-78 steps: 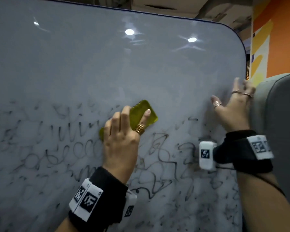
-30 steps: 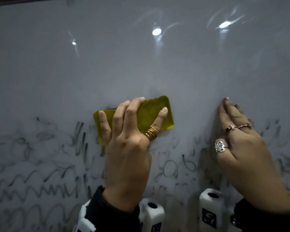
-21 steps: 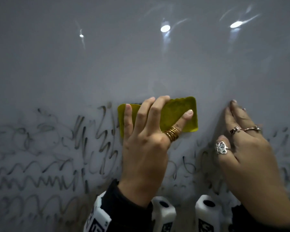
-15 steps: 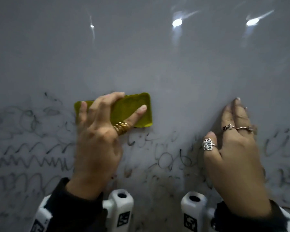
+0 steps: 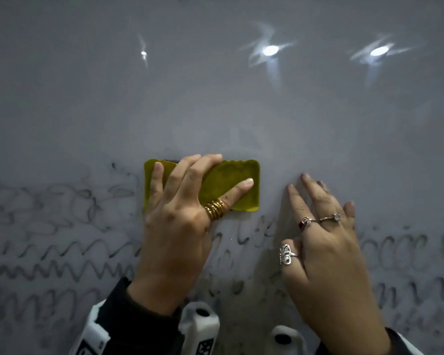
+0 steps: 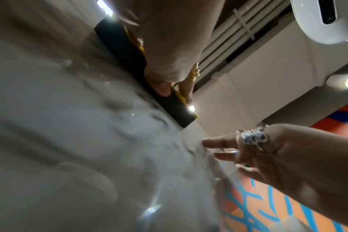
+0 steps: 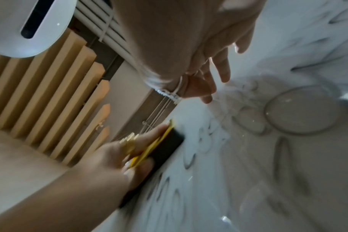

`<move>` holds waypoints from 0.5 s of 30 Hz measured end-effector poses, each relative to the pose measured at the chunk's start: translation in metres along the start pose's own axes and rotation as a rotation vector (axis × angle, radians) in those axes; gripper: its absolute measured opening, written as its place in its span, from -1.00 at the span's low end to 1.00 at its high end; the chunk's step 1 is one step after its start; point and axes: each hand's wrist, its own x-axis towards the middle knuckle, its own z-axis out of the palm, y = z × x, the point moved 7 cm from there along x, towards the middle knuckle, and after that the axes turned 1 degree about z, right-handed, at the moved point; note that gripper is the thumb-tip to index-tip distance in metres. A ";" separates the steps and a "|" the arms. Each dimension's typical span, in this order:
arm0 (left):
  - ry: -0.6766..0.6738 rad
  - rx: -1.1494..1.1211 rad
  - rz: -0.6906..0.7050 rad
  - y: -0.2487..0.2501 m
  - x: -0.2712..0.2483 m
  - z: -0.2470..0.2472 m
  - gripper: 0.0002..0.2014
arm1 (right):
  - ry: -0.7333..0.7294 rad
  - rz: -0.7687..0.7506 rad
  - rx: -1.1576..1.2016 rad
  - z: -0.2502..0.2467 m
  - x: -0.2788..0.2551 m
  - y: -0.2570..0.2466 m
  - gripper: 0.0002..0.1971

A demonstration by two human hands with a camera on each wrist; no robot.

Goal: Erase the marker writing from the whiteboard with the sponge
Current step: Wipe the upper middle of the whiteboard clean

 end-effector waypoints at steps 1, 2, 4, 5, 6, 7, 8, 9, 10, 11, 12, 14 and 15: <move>-0.001 0.014 -0.008 -0.011 -0.005 -0.003 -0.44 | 0.004 0.027 -0.008 0.001 0.000 0.000 -0.28; -0.008 0.036 -0.022 -0.022 -0.012 -0.006 -0.39 | 0.005 0.059 -0.015 0.001 0.000 0.001 -0.28; -0.031 0.062 -0.044 -0.045 -0.023 -0.013 -0.29 | 0.022 0.091 0.002 0.000 0.000 -0.011 -0.26; -0.039 0.062 -0.049 -0.052 -0.026 -0.015 -0.27 | 0.033 0.071 0.028 -0.001 -0.001 -0.023 -0.25; -0.045 0.058 -0.046 -0.057 -0.028 -0.017 -0.26 | 0.039 0.033 0.049 -0.001 -0.001 -0.040 -0.24; -0.047 0.055 -0.039 -0.058 -0.027 -0.019 -0.27 | 0.038 -0.009 0.067 0.001 -0.002 -0.057 -0.23; -0.047 0.047 -0.035 -0.057 -0.025 -0.019 -0.28 | 0.032 -0.041 0.084 0.003 -0.003 -0.071 -0.22; -0.051 0.036 -0.034 -0.057 -0.023 -0.021 -0.29 | 0.022 -0.052 0.099 0.006 -0.004 -0.082 -0.23; -0.056 0.026 -0.030 -0.055 -0.021 -0.022 -0.31 | 0.007 -0.049 0.109 0.011 -0.004 -0.087 -0.22; -0.058 0.020 -0.019 -0.053 -0.020 -0.024 -0.35 | -0.015 -0.037 0.110 0.016 -0.004 -0.089 -0.21; -0.057 0.024 -0.003 -0.052 -0.019 -0.025 -0.39 | -0.042 -0.026 0.101 0.021 -0.004 -0.089 -0.19; -0.058 0.065 0.034 -0.056 -0.020 -0.029 -0.46 | -0.090 -0.010 0.075 0.034 -0.005 -0.087 -0.19; -0.057 0.084 0.050 -0.061 -0.022 -0.030 -0.47 | -0.099 -0.003 0.053 0.039 -0.004 -0.087 -0.22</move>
